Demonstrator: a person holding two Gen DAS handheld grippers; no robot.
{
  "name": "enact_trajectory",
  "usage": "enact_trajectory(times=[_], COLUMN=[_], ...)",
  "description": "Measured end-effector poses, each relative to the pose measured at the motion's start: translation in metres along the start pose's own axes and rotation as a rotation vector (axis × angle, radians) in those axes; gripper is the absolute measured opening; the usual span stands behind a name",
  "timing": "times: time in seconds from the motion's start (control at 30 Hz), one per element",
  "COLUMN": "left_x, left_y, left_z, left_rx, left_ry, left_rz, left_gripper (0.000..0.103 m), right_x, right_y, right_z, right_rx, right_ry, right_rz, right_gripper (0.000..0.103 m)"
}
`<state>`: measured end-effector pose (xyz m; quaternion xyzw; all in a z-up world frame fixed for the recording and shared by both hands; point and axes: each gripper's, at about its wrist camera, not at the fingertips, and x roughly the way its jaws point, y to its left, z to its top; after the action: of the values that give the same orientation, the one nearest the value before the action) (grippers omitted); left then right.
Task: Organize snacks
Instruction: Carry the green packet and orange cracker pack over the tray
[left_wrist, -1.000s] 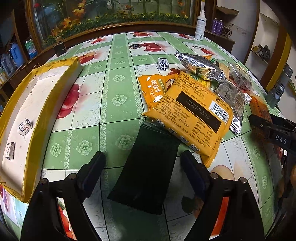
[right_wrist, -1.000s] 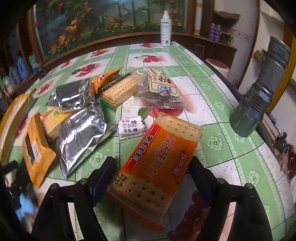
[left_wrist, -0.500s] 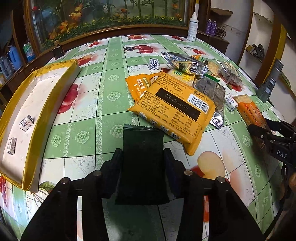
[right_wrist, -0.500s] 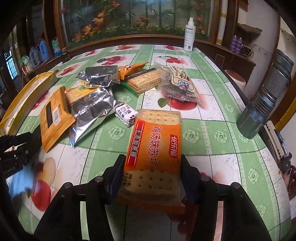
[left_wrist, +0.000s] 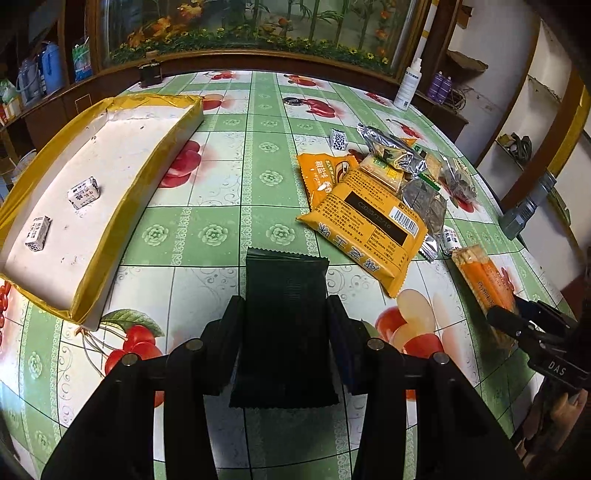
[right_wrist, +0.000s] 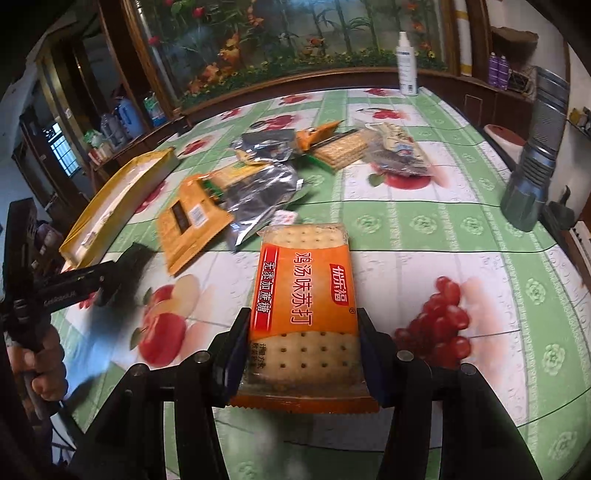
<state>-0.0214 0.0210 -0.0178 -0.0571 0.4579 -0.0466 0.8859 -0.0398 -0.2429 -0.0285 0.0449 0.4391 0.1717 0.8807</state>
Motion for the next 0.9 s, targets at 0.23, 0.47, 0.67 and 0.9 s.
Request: enact_trajectory(times=[0.23,0.47,0.67,0.9], left_x=[-0.018,-0.033,-0.038,-0.047], left_y=[0.007,0.024,0.033,0.042], left_z=[0.000,0.003,0.004,0.008], left_rx=[-0.014,-0.054,-0.075,-0.093], left_ry=[-0.050,-0.100,-0.117,-0.142], left_rz=[0.068,0.130,0.141,0.144], left_gripper=[0.042,0.042,0.042,0.042], right_x=[0.007,0.010,0.013,0.019], right_y=[0.046,0.085,0.106,0.123], right_z=[0.004,0.013,0.020,0.029], right_rx=[-0.076,-0.149,-0.185,-0.204], right_ry=[0.003,-0.004,-0.006,-0.005], right_rz=[0.076,0.145,0.177,0.208], right_gripper=[0.055,0.054,0.054,0.054])
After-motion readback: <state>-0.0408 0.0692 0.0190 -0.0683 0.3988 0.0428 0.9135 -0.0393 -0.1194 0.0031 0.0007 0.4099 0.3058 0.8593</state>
